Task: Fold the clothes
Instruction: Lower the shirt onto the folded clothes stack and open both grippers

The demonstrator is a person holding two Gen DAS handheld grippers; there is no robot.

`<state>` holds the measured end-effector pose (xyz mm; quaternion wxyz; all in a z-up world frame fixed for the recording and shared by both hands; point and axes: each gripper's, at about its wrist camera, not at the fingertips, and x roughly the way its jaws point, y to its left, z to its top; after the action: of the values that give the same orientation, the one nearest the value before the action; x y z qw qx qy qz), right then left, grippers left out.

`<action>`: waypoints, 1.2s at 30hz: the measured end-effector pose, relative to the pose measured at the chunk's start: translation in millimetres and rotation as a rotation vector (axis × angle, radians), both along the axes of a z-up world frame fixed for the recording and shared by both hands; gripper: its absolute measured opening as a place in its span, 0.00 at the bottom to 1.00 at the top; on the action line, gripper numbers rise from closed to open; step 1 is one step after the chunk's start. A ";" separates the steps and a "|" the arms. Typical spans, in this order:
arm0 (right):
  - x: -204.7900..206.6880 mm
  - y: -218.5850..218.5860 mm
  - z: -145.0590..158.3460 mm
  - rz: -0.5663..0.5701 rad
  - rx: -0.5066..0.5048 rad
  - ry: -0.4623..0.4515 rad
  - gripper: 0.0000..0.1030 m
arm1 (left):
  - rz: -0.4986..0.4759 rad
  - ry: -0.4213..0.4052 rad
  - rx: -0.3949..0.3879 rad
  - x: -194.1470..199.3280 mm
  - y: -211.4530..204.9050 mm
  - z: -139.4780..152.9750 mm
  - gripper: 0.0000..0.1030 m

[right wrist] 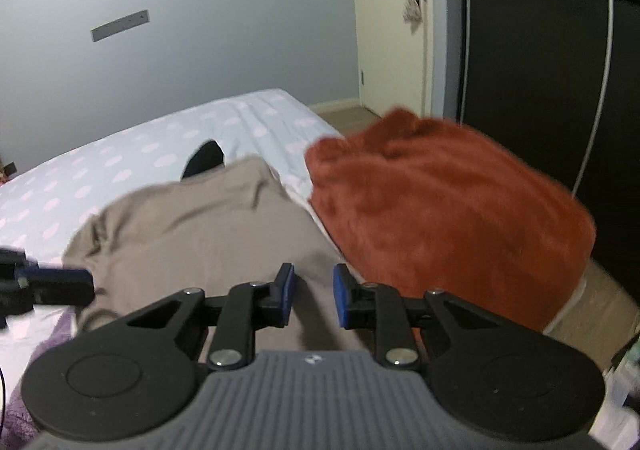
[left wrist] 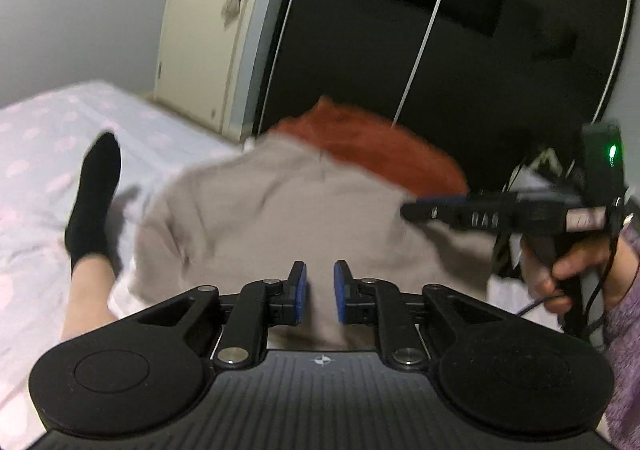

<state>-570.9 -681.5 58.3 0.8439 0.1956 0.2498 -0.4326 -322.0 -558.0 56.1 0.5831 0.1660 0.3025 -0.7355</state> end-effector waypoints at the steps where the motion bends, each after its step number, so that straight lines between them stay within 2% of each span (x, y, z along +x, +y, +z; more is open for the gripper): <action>1: -0.6 -3.7 -6.4 -0.009 0.021 -0.003 0.23 | -0.003 -0.004 0.012 -0.1 -1.5 -5.5 0.10; 4: 0.9 -9.2 -19.1 -0.020 0.038 0.003 0.23 | -0.005 -0.003 0.020 1.4 -2.7 -12.7 0.10; 10: 2.2 -1.0 -11.8 -0.048 0.037 0.014 0.25 | 0.008 -0.012 0.031 0.2 2.4 -6.0 0.10; 16: -3.7 33.3 14.1 -0.088 -0.001 0.007 0.41 | 0.023 -0.033 0.014 -1.8 19.4 9.3 0.11; 19: -8.5 58.3 31.7 -0.118 -0.023 -0.009 0.54 | 0.021 -0.044 -0.002 -4.5 31.0 18.3 0.11; 23: -17.6 90.8 52.7 -0.208 -0.007 -0.059 0.62 | 0.020 -0.046 -0.020 -8.6 48.3 28.3 0.14; 24: -19.9 100.0 57.1 -0.225 -0.007 -0.074 0.64 | 0.019 -0.045 -0.022 -9.4 52.2 30.1 0.16; 25: -21.8 110.7 61.1 -0.239 -0.013 -0.087 0.70 | 0.018 -0.045 -0.027 -10.2 56.4 32.2 0.18; 26: -23.0 121.2 64.8 -0.253 -0.023 -0.091 0.80 | 0.018 -0.046 -0.035 -11.1 61.0 34.4 0.19; 27: -23.9 132.6 68.4 -0.271 -0.042 -0.087 0.83 | 0.019 -0.047 -0.043 -12.0 65.5 36.5 0.22; 29: -24.8 153.1 74.4 -0.294 -0.075 -0.072 0.83 | 0.017 -0.043 -0.064 -14.4 75.2 40.7 0.32; 31: -24.1 170.3 77.5 -0.303 -0.090 -0.047 0.83 | 0.020 -0.035 -0.085 -17.5 84.0 44.2 0.52; 36: -21.6 208.4 75.9 -0.339 -0.114 -0.041 0.84 | 0.017 -0.068 -0.127 -31.6 104.6 50.1 0.56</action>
<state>-592.5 -473.1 134.2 0.7736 0.1954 0.1713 -0.5779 -353.6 -453.4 106.2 0.6085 0.1512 0.2365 -0.7423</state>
